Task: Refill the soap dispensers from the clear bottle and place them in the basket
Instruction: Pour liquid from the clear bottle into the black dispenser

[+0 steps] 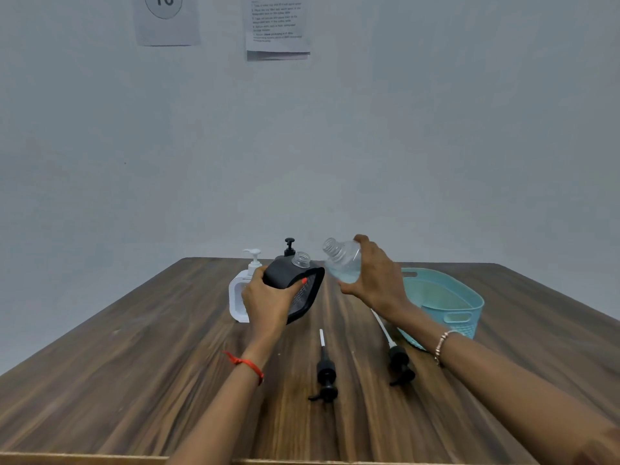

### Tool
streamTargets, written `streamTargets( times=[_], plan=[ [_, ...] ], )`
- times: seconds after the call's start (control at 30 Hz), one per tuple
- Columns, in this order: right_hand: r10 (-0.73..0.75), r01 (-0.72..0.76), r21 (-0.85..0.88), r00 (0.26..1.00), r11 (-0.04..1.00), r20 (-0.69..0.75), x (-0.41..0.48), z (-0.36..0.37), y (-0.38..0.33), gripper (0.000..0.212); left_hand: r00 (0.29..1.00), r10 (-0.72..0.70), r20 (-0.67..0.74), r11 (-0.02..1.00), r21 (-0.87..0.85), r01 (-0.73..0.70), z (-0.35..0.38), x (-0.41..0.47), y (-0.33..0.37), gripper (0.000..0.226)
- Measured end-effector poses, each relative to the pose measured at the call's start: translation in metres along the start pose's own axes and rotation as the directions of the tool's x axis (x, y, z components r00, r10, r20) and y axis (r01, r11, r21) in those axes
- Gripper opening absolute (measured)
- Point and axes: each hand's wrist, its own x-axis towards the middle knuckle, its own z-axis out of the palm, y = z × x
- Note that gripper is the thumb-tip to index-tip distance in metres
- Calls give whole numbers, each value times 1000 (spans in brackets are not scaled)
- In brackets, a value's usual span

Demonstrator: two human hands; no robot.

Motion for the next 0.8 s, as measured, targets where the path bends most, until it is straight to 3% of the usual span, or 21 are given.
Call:
streamTargets(
  times=[0.4, 0.8],
  plan=[
    [-54, 88, -299, 991, 950, 119, 2, 0, -12, 84, 997, 78, -18, 996, 40, -78, -2, -13, 5, 54],
    [-111, 178, -387, 976, 905, 190, 4, 1, -17, 81, 998, 61, -25, 998, 36, -61, -5, -18, 2, 56]
  ],
)
